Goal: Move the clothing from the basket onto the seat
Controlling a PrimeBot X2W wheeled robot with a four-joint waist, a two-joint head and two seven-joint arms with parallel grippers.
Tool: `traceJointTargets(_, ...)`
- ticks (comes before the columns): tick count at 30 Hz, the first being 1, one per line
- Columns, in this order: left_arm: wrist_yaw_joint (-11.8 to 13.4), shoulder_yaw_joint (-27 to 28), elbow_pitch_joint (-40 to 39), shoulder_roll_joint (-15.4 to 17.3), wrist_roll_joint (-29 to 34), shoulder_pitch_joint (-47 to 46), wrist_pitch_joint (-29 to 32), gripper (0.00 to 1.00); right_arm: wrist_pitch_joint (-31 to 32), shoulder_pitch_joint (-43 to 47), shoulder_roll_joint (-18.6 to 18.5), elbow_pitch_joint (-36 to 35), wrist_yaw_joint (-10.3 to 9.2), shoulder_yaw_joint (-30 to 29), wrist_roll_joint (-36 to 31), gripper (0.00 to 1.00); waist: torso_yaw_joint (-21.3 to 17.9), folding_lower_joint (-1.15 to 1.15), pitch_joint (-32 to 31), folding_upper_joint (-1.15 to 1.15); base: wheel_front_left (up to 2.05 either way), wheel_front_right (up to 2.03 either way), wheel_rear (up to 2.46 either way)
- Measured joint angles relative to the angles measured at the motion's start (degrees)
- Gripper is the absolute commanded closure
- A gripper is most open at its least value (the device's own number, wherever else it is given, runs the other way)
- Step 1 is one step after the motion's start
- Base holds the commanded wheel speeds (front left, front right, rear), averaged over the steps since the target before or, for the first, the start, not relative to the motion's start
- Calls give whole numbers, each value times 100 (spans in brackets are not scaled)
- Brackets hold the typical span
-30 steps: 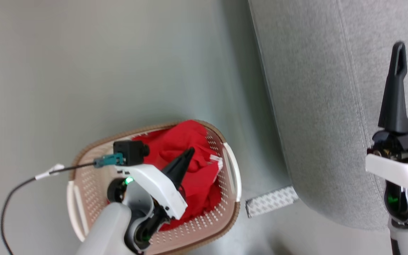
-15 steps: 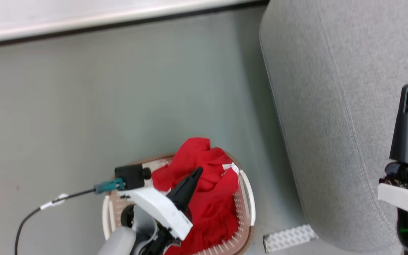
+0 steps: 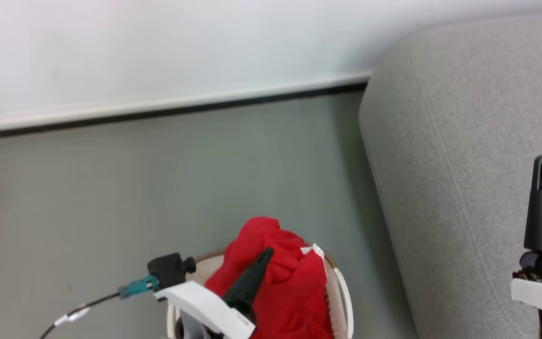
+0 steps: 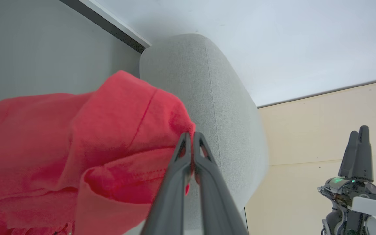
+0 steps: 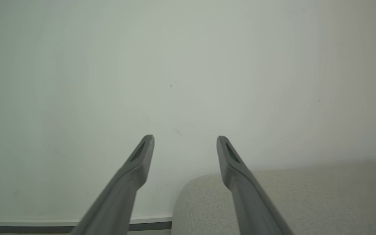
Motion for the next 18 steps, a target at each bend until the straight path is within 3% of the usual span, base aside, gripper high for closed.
traceJointTargets(11,172,63,-461,-2,-717,226,-224,100,0,319,-109,83,0,46,1,0,191,1,-711,0,0,0,0)
traceJointTargets(18,307,48,-662,-3,-826,277,-275,100,0,594,-66,225,0,91,54,0,290,1,-1155,0,0,0,0)
